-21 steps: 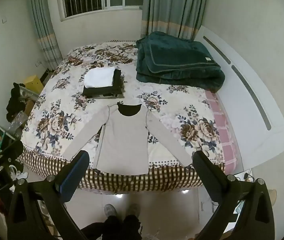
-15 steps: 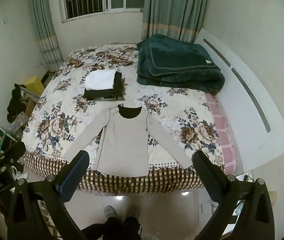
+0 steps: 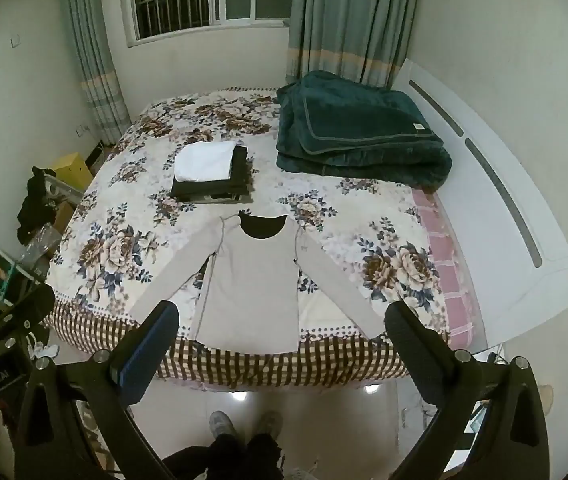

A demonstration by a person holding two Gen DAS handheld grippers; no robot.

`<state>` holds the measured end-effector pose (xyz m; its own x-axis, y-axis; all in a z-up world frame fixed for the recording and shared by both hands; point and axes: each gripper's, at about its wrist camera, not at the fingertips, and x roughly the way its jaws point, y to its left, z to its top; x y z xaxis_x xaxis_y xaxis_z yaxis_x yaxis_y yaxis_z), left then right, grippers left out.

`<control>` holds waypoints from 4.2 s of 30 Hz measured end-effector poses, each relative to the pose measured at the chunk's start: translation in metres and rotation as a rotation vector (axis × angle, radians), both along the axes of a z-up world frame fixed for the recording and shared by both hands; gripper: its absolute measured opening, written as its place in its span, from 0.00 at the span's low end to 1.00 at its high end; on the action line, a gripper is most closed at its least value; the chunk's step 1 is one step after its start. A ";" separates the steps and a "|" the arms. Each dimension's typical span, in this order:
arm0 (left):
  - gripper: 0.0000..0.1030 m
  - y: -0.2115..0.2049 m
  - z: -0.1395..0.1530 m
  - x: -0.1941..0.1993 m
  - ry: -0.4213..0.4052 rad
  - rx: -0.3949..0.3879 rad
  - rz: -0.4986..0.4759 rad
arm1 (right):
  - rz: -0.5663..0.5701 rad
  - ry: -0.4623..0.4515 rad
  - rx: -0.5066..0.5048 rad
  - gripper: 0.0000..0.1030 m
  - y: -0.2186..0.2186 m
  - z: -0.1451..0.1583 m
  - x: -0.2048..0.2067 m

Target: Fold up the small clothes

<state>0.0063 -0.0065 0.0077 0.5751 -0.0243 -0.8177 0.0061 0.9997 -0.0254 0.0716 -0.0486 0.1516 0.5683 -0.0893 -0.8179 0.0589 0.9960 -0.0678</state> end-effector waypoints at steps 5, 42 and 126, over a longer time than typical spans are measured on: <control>1.00 0.001 0.002 -0.004 -0.005 -0.004 -0.002 | -0.001 -0.001 0.000 1.00 -0.001 0.000 0.000; 1.00 0.000 0.008 -0.003 -0.019 -0.008 -0.001 | 0.003 -0.005 -0.009 1.00 -0.003 0.027 0.000; 1.00 0.064 -0.500 0.214 0.356 0.047 0.334 | -0.093 0.275 -0.080 0.03 -0.090 -0.601 0.287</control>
